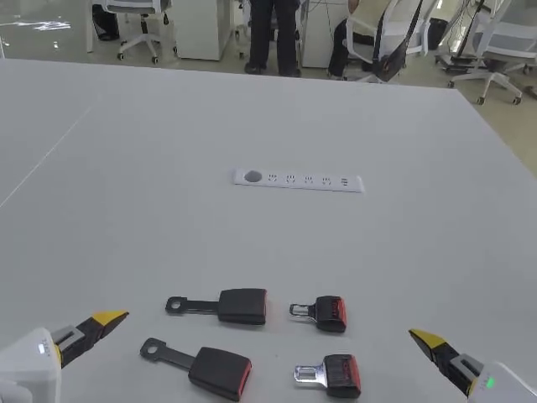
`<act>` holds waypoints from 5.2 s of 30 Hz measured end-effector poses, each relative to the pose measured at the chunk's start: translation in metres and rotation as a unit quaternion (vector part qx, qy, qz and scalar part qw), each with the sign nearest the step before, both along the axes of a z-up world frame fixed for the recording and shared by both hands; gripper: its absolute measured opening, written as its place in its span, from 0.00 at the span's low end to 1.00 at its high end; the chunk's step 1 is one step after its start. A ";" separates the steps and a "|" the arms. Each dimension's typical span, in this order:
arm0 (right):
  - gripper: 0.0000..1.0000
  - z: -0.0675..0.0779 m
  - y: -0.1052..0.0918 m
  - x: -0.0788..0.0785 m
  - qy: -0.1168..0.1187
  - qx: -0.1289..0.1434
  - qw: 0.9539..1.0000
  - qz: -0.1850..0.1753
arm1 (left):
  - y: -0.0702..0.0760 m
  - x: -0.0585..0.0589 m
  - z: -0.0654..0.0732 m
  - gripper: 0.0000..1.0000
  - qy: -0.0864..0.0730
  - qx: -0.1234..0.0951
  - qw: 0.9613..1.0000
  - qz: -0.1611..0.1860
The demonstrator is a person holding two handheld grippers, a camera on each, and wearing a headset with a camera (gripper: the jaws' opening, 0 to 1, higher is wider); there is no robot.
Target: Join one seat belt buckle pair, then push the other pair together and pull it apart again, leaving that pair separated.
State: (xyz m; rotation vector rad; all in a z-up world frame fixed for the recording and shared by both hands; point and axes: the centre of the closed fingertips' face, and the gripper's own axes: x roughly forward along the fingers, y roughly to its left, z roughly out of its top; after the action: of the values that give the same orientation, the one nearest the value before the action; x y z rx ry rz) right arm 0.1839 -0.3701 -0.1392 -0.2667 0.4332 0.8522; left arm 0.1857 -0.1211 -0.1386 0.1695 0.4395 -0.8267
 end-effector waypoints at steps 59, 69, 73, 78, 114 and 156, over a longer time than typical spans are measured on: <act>0.85 -0.001 -0.010 0.022 -0.008 -0.088 0.990 0.111 | -0.032 0.019 0.004 0.87 0.011 0.080 0.986 -0.144; 0.72 -0.011 -0.004 0.019 0.004 -0.118 0.979 0.166 | -0.049 0.015 -0.005 0.75 0.022 0.109 0.972 -0.206; 0.68 -0.016 -0.001 0.017 0.010 -0.128 0.974 0.186 | -0.055 0.015 -0.010 0.70 0.025 0.122 0.965 -0.231; 0.63 -0.020 0.003 0.016 0.014 -0.138 0.968 0.209 | -0.062 0.011 -0.017 0.63 0.036 0.142 0.952 -0.268; 0.32 -0.056 0.015 0.013 0.053 -0.227 0.911 0.340 | -0.064 0.009 -0.054 0.32 0.081 0.258 0.872 -0.408; 0.30 -0.055 0.017 0.009 0.058 -0.235 0.911 0.335 | -0.062 0.012 -0.061 0.31 0.149 0.254 0.896 -0.333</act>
State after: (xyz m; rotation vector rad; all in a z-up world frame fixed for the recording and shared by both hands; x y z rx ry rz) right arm 0.1934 -0.3529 -0.1942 -0.8480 0.6738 1.4363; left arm 0.1973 -0.1827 -0.1998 0.7155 0.9128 -1.4093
